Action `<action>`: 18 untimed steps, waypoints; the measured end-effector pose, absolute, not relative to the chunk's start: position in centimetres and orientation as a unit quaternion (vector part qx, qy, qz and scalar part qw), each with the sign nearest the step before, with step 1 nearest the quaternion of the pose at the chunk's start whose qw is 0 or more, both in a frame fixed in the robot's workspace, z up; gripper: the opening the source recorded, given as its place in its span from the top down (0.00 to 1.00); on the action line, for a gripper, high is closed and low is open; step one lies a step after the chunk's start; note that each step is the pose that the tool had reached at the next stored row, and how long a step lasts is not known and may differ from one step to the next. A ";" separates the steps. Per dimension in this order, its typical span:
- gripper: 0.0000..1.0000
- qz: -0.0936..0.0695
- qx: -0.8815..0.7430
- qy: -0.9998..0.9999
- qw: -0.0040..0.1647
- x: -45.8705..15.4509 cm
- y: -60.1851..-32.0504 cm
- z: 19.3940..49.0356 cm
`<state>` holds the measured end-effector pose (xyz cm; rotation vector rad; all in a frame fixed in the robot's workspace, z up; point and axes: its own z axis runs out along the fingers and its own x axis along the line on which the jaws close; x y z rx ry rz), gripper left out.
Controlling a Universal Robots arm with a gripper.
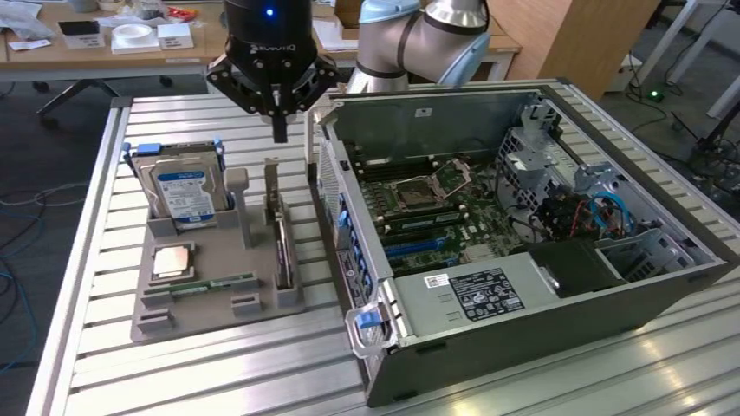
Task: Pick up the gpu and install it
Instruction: 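Reach for the gpu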
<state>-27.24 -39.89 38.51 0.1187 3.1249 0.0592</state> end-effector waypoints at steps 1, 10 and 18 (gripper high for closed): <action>0.89 0.019 0.038 0.999 0.007 -27.4 -39.9 38.5; 0.89 0.019 0.038 0.999 0.007 -27.7 -39.9 38.5; 0.89 0.019 0.038 0.999 0.007 -27.7 -41.0 38.5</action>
